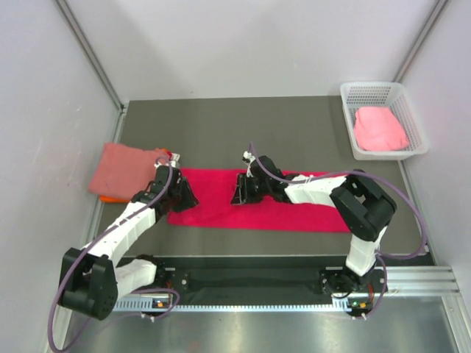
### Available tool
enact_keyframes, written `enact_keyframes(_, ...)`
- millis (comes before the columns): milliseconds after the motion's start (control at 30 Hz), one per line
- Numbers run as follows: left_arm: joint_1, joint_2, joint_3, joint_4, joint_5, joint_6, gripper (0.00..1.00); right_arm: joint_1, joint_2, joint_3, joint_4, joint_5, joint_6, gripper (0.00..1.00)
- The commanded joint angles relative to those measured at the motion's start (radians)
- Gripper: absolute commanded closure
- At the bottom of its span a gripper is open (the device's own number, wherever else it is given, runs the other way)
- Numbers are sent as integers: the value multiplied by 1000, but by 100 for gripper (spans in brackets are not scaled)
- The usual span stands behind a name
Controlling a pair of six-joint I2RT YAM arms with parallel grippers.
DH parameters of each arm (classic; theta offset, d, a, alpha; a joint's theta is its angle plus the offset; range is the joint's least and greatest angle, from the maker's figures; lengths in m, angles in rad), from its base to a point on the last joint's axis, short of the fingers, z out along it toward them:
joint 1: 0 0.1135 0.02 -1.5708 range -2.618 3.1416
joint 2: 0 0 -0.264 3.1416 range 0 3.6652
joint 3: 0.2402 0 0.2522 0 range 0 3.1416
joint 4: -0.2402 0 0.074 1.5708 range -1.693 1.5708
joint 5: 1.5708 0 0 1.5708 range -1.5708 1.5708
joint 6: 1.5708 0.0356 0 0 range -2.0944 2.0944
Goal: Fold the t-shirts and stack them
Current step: Fold the tshirt
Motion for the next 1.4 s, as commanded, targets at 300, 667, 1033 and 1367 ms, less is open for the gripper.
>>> enact_keyframes(300, 1, -85, -23, -12, -127, -71, 64, 22, 36, 10, 77, -50, 42, 81)
enact_keyframes(667, 0, -99, -17, -36, -162, -59, 63, 29, -62, -88, 102, -58, 66, 100)
enact_keyframes(1033, -2, -86, -25, -56, -176, -74, 52, 27, -35, -125, 112, -59, 71, 66)
enact_keyframes(1367, -26, -301, -212, -31, -141, -266, 52, 25, -249, -159, -70, 96, -95, 65)
